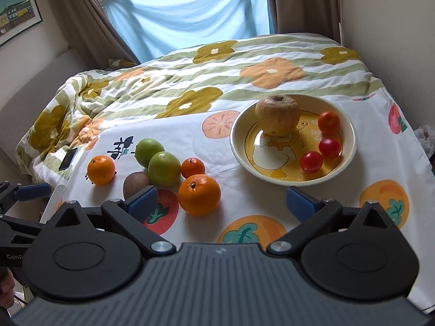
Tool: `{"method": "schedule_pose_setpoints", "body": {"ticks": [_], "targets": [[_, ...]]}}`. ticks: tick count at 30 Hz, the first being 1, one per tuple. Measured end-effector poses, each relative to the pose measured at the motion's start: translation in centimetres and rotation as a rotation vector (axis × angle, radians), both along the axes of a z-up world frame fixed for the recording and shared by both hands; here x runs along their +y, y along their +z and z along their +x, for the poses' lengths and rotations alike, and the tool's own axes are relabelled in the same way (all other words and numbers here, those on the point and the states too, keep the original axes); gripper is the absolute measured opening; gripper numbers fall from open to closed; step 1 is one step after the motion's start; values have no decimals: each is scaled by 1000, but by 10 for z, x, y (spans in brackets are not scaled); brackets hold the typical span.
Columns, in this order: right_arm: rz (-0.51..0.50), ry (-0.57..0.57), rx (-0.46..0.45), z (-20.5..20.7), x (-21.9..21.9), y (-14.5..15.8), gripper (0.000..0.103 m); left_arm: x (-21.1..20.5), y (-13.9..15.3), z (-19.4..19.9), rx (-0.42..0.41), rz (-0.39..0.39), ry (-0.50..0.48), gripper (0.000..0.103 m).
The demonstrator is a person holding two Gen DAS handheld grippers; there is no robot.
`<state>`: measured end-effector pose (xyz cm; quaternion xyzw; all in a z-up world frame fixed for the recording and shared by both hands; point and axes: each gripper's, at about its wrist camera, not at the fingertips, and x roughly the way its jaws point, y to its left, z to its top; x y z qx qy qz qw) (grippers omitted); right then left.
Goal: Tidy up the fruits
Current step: 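Withdraw both grippers from the bowl back over the remaining fruit, then grasp the brown kiwi with the left gripper and lift it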
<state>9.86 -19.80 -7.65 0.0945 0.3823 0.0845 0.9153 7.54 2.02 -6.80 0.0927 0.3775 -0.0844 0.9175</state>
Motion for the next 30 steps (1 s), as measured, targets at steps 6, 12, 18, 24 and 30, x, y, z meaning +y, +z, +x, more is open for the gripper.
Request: {"method": "schedule_pose_setpoints", "body": {"ticks": [6,12,18,24,30], "targets": [[-25,-51,31,8,28,-24,103,19,-26,28,25,0,-104,98],[-33,-86,60,16,45,-46,103,24,-50,53,55,6,-182,98],[-17,-119,77,27,51,-64,103,17,-74,73,77,5,-234,91],[-34,-111,81,36,57,-71,103,13,-88,87,102,-15,-225,82],[-38,-109,94,43,58,-75,103,12,-95,96,129,-33,-209,71]]}}
